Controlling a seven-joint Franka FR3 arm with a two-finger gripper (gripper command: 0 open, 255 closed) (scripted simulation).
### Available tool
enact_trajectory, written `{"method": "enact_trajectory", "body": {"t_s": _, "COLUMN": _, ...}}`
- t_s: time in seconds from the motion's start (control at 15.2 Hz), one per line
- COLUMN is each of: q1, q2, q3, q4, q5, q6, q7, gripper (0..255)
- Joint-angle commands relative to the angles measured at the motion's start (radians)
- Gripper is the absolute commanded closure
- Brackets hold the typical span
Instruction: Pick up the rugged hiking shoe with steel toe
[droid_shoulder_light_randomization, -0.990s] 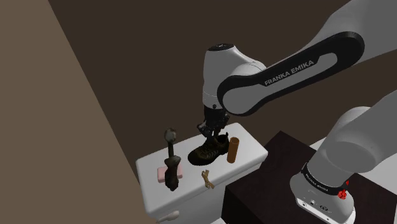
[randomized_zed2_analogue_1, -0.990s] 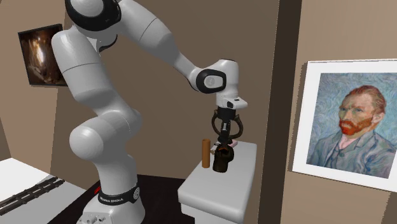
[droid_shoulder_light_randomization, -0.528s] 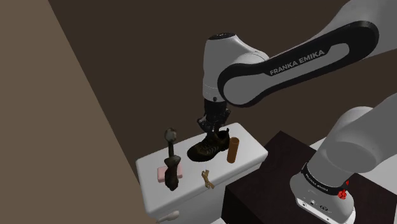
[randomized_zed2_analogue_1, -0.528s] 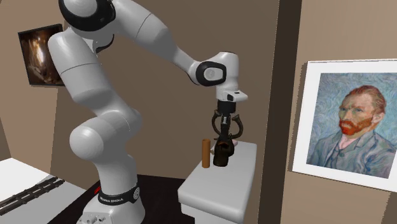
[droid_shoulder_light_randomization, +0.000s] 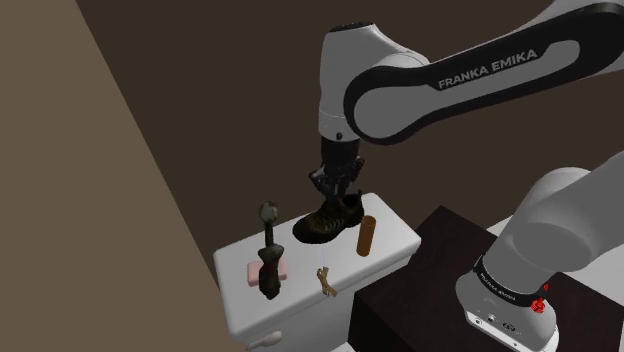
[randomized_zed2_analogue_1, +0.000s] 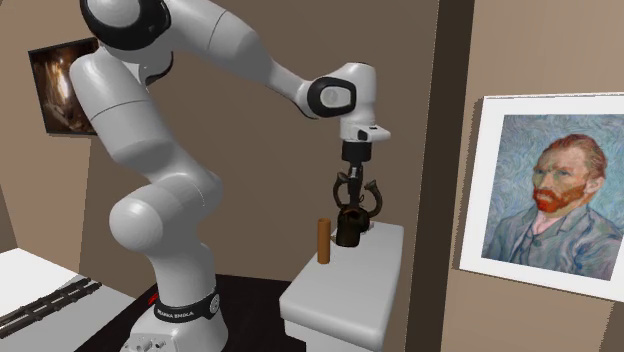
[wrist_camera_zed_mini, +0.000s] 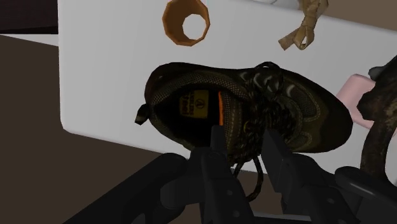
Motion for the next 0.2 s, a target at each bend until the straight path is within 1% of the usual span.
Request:
{"method": "enact_trajectory", "body": {"t_s": 0.0, "q1": -0.001, "q2": -0.011, "q3": -0.008, "q4": 0.021, "q5": -0.002, "q6": -0.031, "q7": -0.002, "gripper": 255}}
{"method": "enact_trajectory", "body": {"t_s": 0.13, "q1": -0.001, "q2": -0.012, "q3": -0.009, "q4": 0.022, "q5": -0.003, "q6": -0.034, "q7": -0.002, "gripper": 255}}
